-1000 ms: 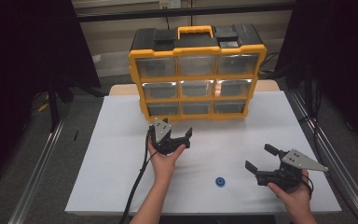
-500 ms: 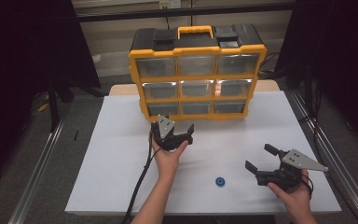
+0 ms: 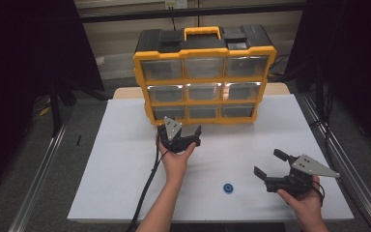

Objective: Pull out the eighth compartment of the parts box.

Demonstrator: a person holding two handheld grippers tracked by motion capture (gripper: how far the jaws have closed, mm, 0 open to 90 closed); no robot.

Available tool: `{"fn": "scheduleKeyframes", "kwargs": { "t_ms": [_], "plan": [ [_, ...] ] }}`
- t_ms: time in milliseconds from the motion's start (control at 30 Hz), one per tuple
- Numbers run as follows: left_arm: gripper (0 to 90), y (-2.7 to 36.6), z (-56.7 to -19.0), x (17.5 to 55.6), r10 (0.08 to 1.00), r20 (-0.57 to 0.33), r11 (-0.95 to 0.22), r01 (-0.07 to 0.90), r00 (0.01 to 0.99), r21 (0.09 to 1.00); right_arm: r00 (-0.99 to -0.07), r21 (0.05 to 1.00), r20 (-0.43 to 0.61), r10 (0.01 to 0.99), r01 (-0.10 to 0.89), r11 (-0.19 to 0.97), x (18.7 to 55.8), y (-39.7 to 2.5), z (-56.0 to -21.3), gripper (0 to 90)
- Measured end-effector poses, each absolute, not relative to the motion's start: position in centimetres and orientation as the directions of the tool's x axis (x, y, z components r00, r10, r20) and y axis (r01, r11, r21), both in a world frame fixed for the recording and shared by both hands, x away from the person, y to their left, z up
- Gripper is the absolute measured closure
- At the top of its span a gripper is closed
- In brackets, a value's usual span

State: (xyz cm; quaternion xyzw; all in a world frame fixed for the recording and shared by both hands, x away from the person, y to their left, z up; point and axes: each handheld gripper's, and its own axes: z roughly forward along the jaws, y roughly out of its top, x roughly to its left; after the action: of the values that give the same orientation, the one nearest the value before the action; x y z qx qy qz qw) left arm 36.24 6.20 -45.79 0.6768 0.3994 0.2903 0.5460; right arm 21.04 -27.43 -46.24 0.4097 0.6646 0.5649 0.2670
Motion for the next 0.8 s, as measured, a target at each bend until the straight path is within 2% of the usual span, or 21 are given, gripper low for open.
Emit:
{"fn": "scheduleKeyframes", "kwargs": {
  "t_ms": [800],
  "plan": [
    [3.0, 5.0, -45.8, 37.3, 0.869, -0.046, -0.083, 0.236, 0.492, 0.968, -0.527, 0.969, 0.11, 0.843, 0.245, 0.027, 21.0, -27.4, -46.2, 1.8]
  ]
}}
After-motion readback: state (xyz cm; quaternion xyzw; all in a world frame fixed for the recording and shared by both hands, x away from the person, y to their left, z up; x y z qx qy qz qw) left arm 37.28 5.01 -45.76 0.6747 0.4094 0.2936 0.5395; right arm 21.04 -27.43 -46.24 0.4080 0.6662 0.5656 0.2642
